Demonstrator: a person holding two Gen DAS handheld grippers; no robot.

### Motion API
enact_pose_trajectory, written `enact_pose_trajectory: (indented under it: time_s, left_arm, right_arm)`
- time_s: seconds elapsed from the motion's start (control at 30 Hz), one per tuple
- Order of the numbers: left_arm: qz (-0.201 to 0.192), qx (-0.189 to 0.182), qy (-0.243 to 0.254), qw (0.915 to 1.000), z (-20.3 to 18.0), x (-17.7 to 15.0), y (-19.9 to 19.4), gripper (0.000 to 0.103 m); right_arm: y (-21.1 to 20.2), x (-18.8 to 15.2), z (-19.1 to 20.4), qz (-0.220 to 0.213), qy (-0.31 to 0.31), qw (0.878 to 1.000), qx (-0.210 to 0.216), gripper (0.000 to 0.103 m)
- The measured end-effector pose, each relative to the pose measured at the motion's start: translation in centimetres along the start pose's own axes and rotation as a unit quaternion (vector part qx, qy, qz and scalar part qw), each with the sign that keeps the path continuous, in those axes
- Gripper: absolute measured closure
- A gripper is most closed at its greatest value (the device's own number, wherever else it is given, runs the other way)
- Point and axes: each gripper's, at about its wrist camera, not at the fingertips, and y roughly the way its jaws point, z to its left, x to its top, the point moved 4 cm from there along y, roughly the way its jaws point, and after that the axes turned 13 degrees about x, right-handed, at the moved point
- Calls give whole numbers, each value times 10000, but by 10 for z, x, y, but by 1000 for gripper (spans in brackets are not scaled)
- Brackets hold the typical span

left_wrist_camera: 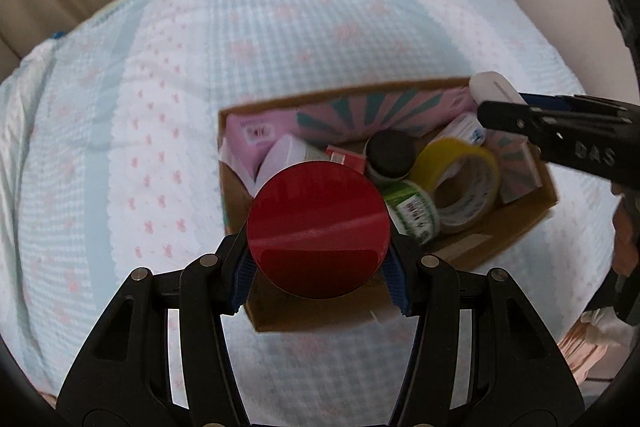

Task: Organize rigid objects

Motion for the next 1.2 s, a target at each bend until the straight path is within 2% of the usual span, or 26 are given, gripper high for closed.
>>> enact_pose_trajectory:
  time_s: [0.13,0.4,0.43,0.47,0.5,0.53,0.6,0.67,0.73,0.83,1.2]
  left_arm:
    - [233,-39,8,9997,-3,-5,26,53]
    - [423,-92,213,9988,-15,-3,38,52]
    - [439,-152,211,9987,-16,-3,38,35]
    - [419,-226,212,9986,-17,-3,36,0]
    - [329,-238,213,9989,-18,-2,32,1]
    - [235,-264,206,9992,-19,-1,29,0]
    - [179,-305,232,9991,-21,-2,26,0]
    - [129,-302,215,9992,-20,-4,23,0]
    - [113,-320,157,9993,-19,-6,20,0]
    - [70,-341,127,9993,-17,-9,14,0]
    - [-241,-144,99,9996,-18,-6,-37,0]
  right_arm:
    - [37,2,-19,208,235,9995,18,62]
    - [53,4,-30,434,581,9971,228,62]
    - [55,4,-30,451,653,9965,263,62]
    - [57,4,-32,468,760,9955,311,61]
    - [56,4,-34,450,846,9948,357,49]
    - [52,3,-36,348,984,9939,366,27]
    - [43,3,-39,139,1129,9929,344,7]
    - [32,-2,-42,14,1281,9914,267,7]
    - [26,-8,-45,109,1427,9896,165,6]
    - [14,-13,-45,19,1432,9897,-73,6]
    - [-25,-23,-40,-166,1484,9888,-41,6]
